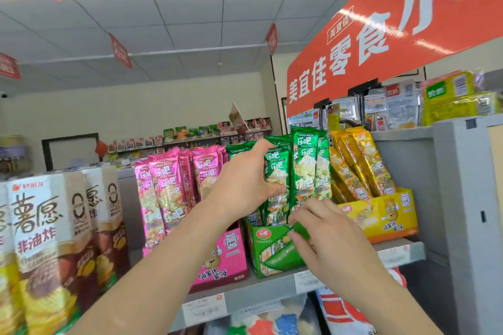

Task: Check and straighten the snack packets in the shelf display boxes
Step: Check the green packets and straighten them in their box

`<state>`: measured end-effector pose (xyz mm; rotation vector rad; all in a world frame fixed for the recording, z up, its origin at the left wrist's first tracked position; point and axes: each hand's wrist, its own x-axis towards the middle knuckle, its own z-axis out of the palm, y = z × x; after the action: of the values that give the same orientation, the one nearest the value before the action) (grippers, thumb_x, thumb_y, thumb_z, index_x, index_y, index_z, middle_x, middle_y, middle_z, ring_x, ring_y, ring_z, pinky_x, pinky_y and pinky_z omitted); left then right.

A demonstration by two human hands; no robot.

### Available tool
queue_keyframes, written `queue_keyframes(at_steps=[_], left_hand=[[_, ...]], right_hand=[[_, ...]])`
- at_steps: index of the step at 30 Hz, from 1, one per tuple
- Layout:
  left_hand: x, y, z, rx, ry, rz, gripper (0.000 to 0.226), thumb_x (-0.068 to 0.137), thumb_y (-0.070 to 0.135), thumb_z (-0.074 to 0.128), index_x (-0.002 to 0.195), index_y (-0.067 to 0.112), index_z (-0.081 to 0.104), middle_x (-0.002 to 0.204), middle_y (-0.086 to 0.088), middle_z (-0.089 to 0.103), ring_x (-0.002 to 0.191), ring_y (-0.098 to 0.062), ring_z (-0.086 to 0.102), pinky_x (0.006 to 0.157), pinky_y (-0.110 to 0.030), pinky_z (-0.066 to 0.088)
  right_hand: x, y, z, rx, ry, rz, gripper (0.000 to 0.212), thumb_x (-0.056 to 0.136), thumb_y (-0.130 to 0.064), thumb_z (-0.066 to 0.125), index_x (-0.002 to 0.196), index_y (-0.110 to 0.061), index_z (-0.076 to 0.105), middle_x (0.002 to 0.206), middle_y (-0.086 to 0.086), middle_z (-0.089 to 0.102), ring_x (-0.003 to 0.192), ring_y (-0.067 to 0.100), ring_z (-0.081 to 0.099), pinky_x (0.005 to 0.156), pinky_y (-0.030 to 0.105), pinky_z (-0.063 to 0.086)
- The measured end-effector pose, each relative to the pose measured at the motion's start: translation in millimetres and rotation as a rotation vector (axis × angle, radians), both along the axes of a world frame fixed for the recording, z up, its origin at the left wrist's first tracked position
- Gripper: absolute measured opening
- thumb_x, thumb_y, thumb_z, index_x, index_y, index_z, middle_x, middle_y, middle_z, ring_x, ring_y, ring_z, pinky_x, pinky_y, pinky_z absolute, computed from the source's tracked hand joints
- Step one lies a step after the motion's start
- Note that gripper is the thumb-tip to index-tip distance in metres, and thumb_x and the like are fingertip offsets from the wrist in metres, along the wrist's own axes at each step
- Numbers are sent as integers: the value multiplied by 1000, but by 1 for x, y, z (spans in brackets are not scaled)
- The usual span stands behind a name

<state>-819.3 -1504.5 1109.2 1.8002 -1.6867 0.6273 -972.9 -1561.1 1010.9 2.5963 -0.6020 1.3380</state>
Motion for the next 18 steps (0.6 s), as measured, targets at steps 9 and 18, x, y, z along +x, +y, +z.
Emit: queue_keyframes(at_steps=[9,18], left_hand=[[-2,19,31,235,114,-42,77,92,18,62,153,25,16,131,-13,51,81,-22,66,83,-42,55],[-1,28,76,264,-265,17,34,86,15,69,120,18,66,110,3,71,89,-8,60,82,-20,45]], right_hand=[[5,5,28,-223,-308,-11,37,84,-11,63,121,-10,61,113,10,57,103,29,54,80,42,50],[22,8,58,-302,-53,-156,64,93,-39,52,147,-9,37,149,11,42,139,27,38,114,47,31]])
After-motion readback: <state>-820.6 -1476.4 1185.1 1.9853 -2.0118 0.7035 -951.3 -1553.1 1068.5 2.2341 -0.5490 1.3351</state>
